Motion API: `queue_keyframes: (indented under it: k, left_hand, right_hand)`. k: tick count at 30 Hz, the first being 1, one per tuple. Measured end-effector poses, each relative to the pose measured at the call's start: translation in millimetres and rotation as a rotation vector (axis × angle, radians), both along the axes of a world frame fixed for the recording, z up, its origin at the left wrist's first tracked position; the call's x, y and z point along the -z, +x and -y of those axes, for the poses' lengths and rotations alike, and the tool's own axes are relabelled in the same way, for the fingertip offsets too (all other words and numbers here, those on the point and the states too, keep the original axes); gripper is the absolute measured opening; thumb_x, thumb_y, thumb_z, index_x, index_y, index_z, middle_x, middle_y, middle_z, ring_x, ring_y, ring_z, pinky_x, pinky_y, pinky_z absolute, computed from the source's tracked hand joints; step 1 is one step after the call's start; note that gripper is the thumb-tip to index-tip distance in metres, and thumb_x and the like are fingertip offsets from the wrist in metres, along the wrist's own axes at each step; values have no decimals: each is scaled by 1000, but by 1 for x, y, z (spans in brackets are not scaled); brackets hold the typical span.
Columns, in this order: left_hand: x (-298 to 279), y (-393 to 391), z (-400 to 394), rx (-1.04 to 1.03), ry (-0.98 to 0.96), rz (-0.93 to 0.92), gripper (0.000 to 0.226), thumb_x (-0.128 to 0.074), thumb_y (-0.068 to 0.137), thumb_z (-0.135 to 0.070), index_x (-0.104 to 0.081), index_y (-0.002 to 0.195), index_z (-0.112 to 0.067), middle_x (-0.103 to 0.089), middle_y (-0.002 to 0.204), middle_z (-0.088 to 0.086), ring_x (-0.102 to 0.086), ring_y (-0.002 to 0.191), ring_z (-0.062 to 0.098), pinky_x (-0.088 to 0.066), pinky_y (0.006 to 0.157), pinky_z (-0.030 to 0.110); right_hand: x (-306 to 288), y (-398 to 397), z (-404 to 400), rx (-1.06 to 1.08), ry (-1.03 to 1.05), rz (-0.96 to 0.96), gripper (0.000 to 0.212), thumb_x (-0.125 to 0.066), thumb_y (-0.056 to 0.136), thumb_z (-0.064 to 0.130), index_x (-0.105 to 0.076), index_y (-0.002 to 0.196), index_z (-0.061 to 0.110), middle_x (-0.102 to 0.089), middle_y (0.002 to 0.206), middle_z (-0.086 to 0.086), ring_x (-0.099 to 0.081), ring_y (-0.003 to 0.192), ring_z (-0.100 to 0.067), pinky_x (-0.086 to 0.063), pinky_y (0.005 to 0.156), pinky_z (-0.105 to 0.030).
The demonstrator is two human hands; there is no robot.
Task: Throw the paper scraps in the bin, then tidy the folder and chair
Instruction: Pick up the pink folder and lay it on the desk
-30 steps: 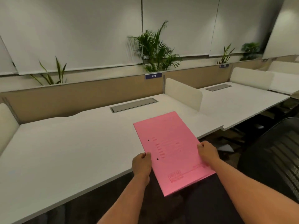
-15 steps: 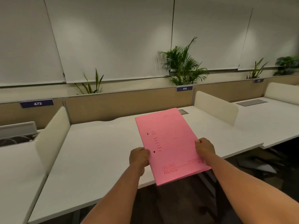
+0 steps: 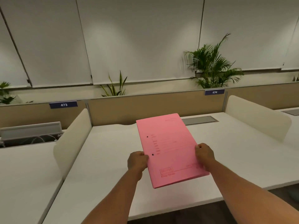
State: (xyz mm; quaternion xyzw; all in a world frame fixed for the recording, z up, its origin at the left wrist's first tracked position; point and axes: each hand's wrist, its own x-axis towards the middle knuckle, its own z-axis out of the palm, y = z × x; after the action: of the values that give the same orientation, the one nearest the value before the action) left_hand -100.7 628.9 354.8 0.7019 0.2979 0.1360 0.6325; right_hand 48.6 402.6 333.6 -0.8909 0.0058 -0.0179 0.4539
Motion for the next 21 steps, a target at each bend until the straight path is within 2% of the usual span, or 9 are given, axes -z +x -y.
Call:
queue_keyframes:
  k: [5,8,10,13,18,21]
  left_hand:
    - [21,74,-25,-71,96,-65,22,-53,78,-7,-75,77,-9,-76,82,11,-72,85,35,-60,80,51]
    - [30,114,-42,-108,144,-105,24,-51,82,-7,-75,81,-6,-76,85,12,-69,78,31,-60,77,47]
    - [38,144,-51,-122,173,-134,25,-50,84,-7,-74,82,-5,-76,84,12,-66,73,28,-58,71,44]
    - [50,180,-65,-132,194,-162,26,-49,85,-6,-74,81,-4,-75,82,11,-62,68,24,-49,60,34]
    - [65,240,-94,-138,265,-223,28,-46,89,-7,-73,82,-10,-74,83,4,-64,74,23,-46,58,28]
    - [74,266,-111,-145,281,-253,28,-46,90,-7,-73,86,-9,-73,86,5,-65,78,23,-46,57,26]
  right_hand:
    - [21,79,-32,-77,43,-38,24,-41,98,17,-60,105,3,-64,108,-16,-51,91,-28,-38,78,-32]
    - [30,117,-49,-125,52,-82,24,-41,97,14,-61,107,5,-65,110,-14,-52,92,-27,-38,78,-32]
    - [38,149,-58,-156,55,-115,26,-41,96,11,-61,110,6,-65,111,-13,-54,94,-27,-40,80,-33]
    - [46,183,-70,-229,75,-149,29,-40,92,8,-62,113,9,-65,110,-10,-58,99,-29,-44,82,-35]
    - [65,239,-94,-343,92,-159,32,-42,87,5,-63,110,10,-67,105,-7,-59,93,-25,-43,73,-32]
    - [75,266,-111,-363,66,-159,27,-44,86,5,-66,102,10,-69,99,-7,-60,88,-24,-41,64,-28]
